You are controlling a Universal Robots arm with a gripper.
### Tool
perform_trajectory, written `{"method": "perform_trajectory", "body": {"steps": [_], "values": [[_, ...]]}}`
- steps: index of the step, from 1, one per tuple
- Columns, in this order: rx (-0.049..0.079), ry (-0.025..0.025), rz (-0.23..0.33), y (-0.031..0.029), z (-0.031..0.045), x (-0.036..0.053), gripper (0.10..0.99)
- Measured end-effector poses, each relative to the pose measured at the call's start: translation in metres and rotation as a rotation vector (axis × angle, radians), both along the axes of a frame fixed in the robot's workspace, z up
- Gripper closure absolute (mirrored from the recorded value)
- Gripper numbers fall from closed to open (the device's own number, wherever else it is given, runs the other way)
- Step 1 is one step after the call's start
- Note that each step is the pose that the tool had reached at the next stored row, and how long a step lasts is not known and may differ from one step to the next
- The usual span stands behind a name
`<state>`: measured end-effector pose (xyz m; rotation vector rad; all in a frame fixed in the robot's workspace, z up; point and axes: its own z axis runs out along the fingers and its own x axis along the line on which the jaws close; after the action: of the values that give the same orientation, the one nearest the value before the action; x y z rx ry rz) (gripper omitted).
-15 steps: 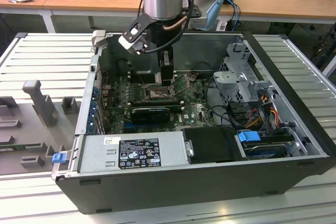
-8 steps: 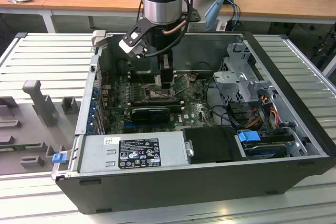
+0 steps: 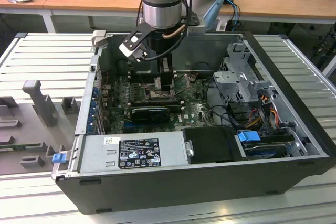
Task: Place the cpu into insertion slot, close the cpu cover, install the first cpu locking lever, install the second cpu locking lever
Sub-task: 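Place the cpu into insertion slot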
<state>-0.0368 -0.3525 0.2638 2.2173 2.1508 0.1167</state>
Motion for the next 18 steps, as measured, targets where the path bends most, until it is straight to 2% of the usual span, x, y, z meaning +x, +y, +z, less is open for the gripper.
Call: {"method": "perform_trajectory", "body": {"steps": [13,18], "values": [[0.000,0.0000,-0.002,0.0008,-0.0119,0.0000,0.553],[0.000,0.0018,-0.002,0.0008,-0.0157,0.0000,0.553]]}}
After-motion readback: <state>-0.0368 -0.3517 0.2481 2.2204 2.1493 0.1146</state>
